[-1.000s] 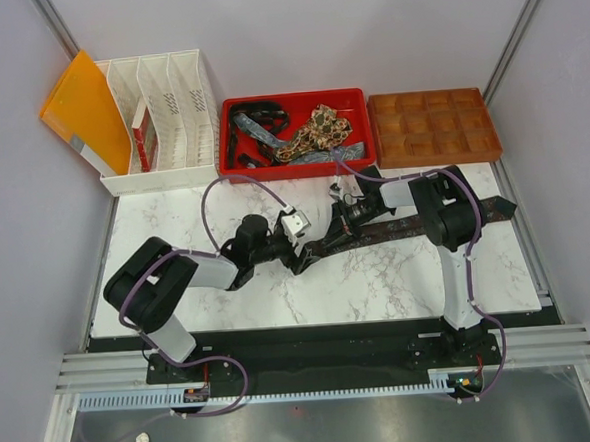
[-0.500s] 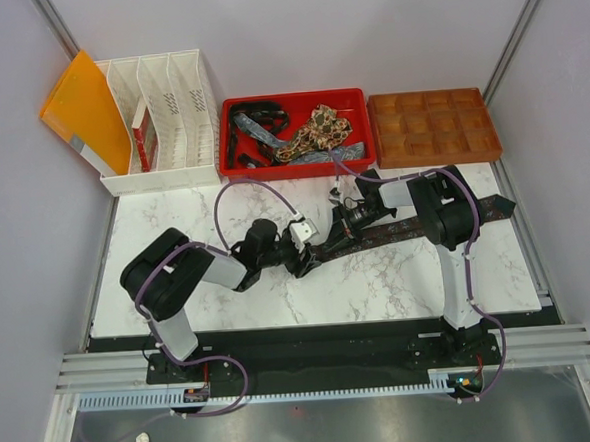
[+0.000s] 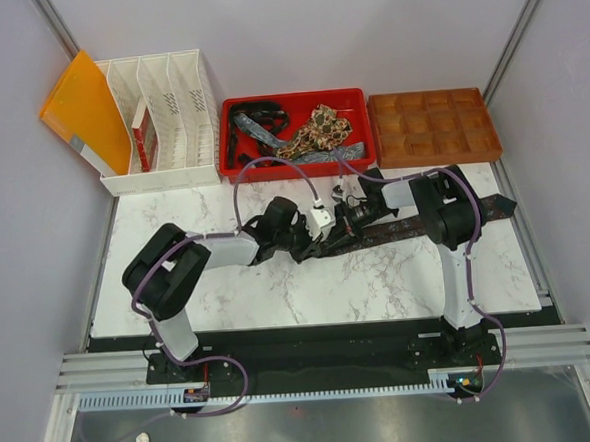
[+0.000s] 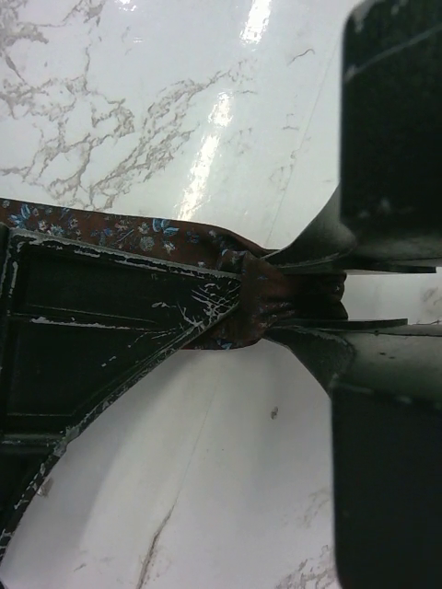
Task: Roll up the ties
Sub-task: Roll the tie at the center of the board.
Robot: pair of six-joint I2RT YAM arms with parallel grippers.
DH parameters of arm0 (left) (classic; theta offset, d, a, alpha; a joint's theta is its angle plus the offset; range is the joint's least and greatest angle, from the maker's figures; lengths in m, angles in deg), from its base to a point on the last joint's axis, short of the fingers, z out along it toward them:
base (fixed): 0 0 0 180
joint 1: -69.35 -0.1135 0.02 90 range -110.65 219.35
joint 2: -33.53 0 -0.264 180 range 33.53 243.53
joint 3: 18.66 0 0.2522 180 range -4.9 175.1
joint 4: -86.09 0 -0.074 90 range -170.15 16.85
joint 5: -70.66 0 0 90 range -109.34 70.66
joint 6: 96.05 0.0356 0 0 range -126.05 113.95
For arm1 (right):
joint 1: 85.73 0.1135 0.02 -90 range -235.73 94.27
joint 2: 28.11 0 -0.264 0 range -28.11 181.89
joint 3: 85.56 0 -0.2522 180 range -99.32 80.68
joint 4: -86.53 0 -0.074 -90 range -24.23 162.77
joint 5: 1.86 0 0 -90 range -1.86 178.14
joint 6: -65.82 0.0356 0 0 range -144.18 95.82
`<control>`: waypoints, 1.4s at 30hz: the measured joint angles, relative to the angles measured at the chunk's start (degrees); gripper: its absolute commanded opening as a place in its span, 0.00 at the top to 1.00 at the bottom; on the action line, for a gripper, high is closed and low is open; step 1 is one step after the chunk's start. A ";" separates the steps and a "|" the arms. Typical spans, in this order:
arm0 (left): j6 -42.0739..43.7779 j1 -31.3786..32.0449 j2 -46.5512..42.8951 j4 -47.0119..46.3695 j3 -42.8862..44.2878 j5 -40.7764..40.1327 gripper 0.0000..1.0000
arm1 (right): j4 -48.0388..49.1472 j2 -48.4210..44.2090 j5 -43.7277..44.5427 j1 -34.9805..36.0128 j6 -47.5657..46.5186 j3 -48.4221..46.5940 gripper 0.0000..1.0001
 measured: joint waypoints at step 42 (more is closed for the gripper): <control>23.63 2.93 9.35 37.90 25.24 -9.01 0.79 | 23.39 -10.36 8.02 -1.53 22.64 12.85 0.53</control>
